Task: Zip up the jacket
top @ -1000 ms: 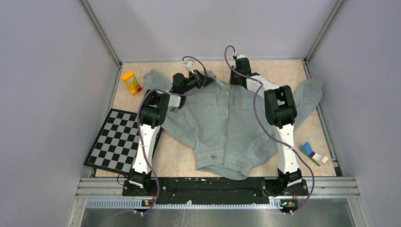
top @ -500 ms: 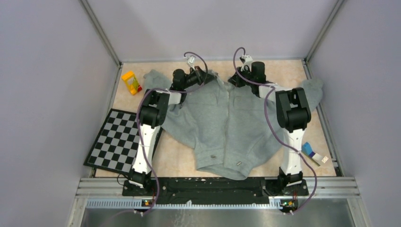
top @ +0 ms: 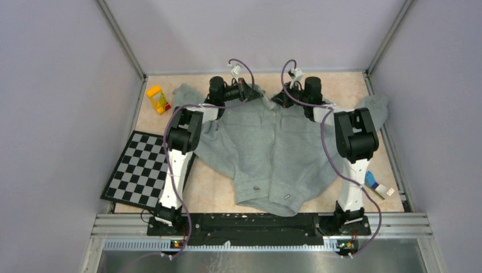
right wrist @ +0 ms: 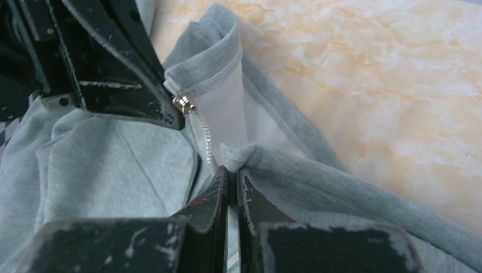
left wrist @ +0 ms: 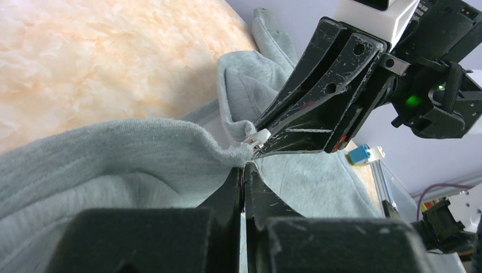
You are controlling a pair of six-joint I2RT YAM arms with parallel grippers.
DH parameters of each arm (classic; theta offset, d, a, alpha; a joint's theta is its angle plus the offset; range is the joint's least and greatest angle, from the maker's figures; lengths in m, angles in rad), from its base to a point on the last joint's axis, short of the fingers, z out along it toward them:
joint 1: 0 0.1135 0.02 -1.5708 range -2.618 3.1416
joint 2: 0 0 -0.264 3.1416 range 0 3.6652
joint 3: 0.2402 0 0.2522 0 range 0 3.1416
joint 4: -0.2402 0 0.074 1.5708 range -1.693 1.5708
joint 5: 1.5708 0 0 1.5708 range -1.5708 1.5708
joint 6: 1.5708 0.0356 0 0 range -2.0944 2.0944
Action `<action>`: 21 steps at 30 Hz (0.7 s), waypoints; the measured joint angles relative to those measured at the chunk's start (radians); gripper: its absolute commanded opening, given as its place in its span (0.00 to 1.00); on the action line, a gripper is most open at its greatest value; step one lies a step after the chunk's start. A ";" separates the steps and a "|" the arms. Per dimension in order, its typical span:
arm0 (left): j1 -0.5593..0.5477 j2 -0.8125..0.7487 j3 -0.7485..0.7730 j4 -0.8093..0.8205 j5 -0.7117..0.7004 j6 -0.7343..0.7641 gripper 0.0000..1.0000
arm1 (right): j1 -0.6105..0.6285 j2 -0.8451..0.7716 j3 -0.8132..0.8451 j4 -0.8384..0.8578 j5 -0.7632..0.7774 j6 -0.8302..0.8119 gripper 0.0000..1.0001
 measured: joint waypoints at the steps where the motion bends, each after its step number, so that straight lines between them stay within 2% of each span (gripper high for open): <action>1: 0.000 0.000 0.008 -0.005 0.012 0.001 0.00 | 0.000 -0.012 -0.014 0.010 -0.005 0.002 0.00; 11: 0.000 0.000 0.046 -0.124 0.072 0.074 0.00 | 0.001 -0.039 -0.049 0.071 -0.050 0.005 0.00; 21: 0.000 0.002 0.066 -0.184 0.085 0.101 0.00 | 0.011 -0.040 -0.052 0.064 -0.040 -0.056 0.00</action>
